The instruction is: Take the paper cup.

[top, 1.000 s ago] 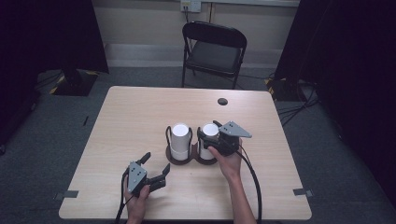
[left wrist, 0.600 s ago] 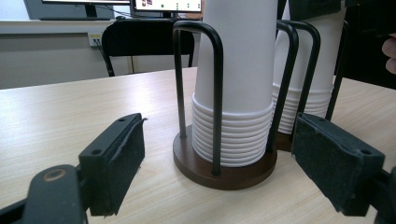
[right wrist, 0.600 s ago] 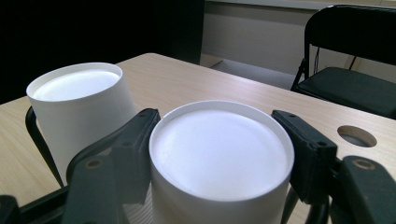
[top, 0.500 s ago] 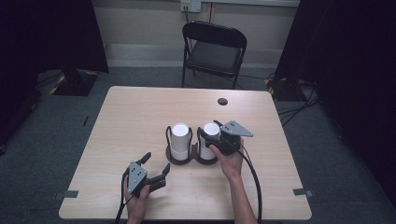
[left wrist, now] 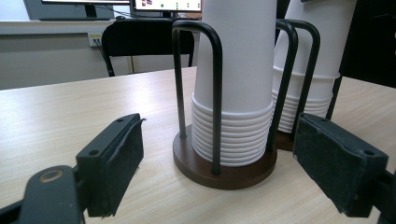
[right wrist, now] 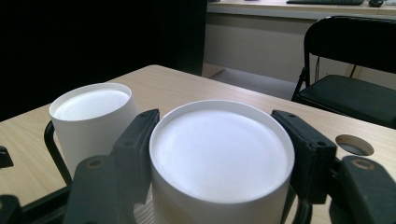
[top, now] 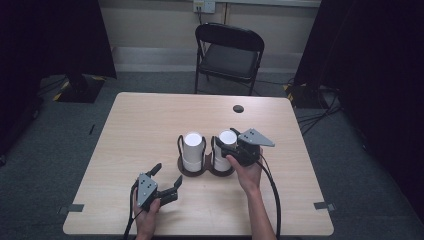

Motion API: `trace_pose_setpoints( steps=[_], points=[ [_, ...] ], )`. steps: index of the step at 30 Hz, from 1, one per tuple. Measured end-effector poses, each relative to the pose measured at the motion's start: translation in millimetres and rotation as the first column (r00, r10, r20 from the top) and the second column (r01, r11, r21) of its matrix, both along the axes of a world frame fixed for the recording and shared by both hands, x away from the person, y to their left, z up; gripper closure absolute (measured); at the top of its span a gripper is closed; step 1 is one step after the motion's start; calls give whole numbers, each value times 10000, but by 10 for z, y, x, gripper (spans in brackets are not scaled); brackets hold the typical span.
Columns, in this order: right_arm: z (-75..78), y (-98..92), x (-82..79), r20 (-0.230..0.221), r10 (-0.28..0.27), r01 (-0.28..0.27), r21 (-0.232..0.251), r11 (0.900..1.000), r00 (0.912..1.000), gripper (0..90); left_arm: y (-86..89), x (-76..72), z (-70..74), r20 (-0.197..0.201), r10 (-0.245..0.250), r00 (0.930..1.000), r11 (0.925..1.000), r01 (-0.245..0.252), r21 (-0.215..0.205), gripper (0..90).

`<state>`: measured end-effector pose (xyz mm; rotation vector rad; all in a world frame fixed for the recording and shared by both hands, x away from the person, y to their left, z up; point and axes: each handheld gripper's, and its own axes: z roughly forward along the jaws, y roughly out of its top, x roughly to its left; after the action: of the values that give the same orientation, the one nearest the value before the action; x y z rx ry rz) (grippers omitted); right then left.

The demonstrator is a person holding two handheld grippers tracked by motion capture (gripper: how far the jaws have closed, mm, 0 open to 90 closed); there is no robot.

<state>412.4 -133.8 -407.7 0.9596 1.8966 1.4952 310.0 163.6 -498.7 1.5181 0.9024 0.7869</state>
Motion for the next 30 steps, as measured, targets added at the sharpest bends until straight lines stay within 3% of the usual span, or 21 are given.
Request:
trace_pose_setpoints(
  steps=[5,14,24,30],
  points=[
    [22,-24,24,-67,-79,81,243,9997,9999,348,-3,-4,-1,14,43,10000,10000,-43,3,202],
    [173,-37,14,248,-69,59,421,9991,9997,349,-8,-6,-1,9,22,10000,10000,-22,0,226],
    [291,-38,-11,440,32,-55,522,9986,9990,349,-18,-3,3,5,-9,10000,9998,9,200,199],
    [332,-57,-18,525,9,-43,638,9980,9986,349,-2,4,2,-59,-20,10000,10000,20,30,181]
  ],
)
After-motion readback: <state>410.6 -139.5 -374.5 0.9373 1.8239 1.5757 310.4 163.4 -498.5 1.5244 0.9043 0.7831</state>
